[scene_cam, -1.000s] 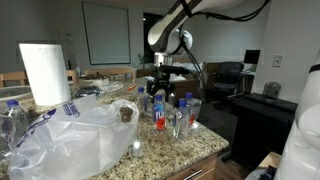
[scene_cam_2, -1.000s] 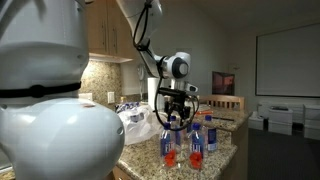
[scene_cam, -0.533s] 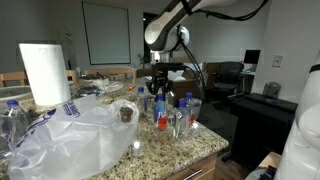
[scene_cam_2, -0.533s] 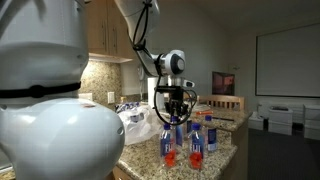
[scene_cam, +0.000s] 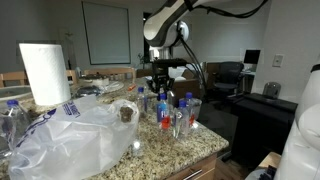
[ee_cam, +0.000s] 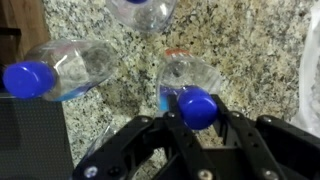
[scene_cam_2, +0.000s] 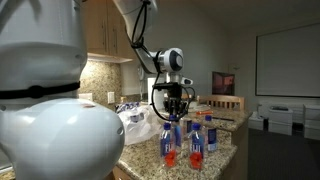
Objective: Put the bottles into the plastic bag.
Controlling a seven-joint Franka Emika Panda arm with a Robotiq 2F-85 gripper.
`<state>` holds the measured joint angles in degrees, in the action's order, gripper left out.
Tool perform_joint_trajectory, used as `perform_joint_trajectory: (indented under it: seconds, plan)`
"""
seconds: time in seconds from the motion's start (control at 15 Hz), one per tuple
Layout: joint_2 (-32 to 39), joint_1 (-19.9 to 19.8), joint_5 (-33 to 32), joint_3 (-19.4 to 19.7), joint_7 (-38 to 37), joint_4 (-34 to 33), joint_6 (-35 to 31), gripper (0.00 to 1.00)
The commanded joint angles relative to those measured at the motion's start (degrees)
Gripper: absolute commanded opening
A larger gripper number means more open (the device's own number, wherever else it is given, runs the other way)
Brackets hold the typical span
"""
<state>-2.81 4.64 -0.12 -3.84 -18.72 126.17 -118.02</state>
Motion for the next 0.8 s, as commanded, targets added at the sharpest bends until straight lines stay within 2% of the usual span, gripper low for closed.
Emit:
perform_joint_trajectory:
  seconds: [0.0, 0.4, 0.73]
  plan:
    - [-4.2, -1.3, 6.7, 1.5, 6.4, 0.1, -2.2, 0.13]
    - [-2.6, 0.4, 24.1, 2.8, 23.8, -3.9, -4.4, 0.13]
    - [6.3, 1.5, 42.2, 1.8, 39.1, -9.4, -4.2, 0.13]
